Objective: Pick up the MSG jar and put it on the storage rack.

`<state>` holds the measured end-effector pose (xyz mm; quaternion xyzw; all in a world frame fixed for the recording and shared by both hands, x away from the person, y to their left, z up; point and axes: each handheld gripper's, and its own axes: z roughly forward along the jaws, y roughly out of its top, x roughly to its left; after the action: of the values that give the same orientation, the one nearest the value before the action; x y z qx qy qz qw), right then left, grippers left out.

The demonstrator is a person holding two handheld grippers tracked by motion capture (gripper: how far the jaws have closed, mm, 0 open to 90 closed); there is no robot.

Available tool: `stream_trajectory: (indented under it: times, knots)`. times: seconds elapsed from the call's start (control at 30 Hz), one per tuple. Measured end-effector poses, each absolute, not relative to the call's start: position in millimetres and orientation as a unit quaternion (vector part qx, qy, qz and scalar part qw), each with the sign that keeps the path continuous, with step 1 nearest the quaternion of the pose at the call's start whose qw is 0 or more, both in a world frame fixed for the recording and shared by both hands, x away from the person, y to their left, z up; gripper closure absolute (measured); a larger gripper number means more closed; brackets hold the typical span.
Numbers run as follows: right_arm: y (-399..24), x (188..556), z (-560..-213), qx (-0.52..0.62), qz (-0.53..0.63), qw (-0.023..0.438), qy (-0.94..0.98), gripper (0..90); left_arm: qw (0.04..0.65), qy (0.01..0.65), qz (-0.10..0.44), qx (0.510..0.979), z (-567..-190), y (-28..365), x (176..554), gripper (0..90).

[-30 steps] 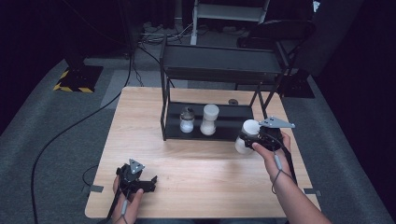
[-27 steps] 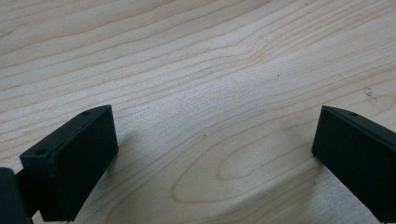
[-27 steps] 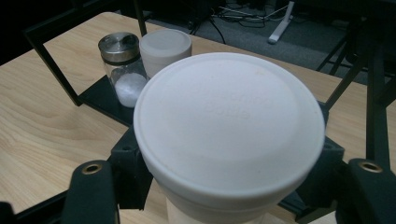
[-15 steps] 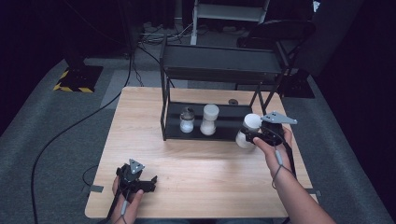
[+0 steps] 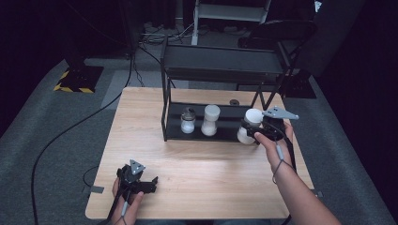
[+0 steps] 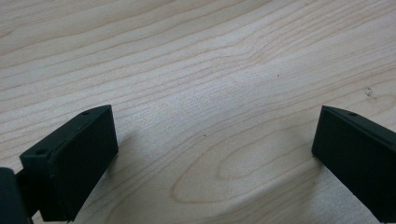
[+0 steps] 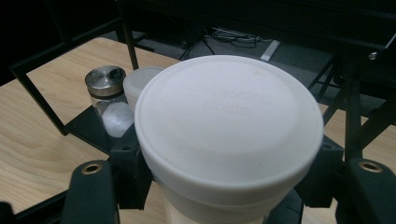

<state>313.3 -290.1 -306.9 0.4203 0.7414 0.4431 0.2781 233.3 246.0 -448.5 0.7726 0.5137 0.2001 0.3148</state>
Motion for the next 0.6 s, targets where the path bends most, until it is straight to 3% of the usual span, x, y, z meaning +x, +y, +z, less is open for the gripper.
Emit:
stream_trajectory:
  times: [0.6]
  knots:
    - [-286,333,-303,0.416,0.453,0.284,0.735,33.7,0.315,0.514,0.200,0.772,-449,246,233,0.3]
